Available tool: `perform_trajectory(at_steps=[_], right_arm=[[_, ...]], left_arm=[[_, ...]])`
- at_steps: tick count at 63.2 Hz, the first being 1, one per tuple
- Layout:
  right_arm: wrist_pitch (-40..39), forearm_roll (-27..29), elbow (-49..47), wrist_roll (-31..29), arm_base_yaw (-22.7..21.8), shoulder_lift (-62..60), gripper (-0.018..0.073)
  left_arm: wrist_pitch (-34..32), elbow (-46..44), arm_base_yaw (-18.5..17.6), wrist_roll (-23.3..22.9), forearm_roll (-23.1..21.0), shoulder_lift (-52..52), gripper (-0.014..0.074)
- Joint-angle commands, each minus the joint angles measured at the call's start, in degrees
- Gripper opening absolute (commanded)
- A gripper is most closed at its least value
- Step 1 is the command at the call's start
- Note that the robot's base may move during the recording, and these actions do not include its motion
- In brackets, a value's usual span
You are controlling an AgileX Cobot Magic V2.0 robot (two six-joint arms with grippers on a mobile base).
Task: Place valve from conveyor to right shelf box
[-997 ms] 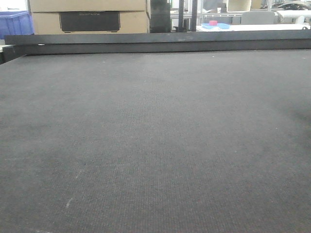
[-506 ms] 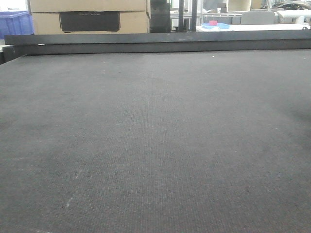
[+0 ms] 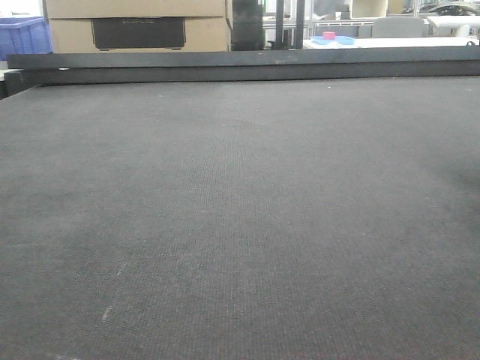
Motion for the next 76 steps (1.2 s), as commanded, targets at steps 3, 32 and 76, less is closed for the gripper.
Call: perform_trajectory(at_steps=[3, 32, 76], right_arm=[[-1.0, 0.7, -2.2, -0.2, -0.1, -2.7, -0.0163], [1.9, 1.1, -6.7, -0.2, -0.1, -18.5, -0.0163], [-18.9, 2.4, 6.0, -0.2, -0.1, -39.3, -0.0163]], left_arm=[[2.4, -3.7, -0.1, 1.6, -0.5, -1.6, -0.0111], [2.8, -6.4, -0.4, 7.8, -6.7, -19.3, -0.0111], [-27.5, 22.1, -0.4, 7.5, -7.8, -55.8, -0.0111]])
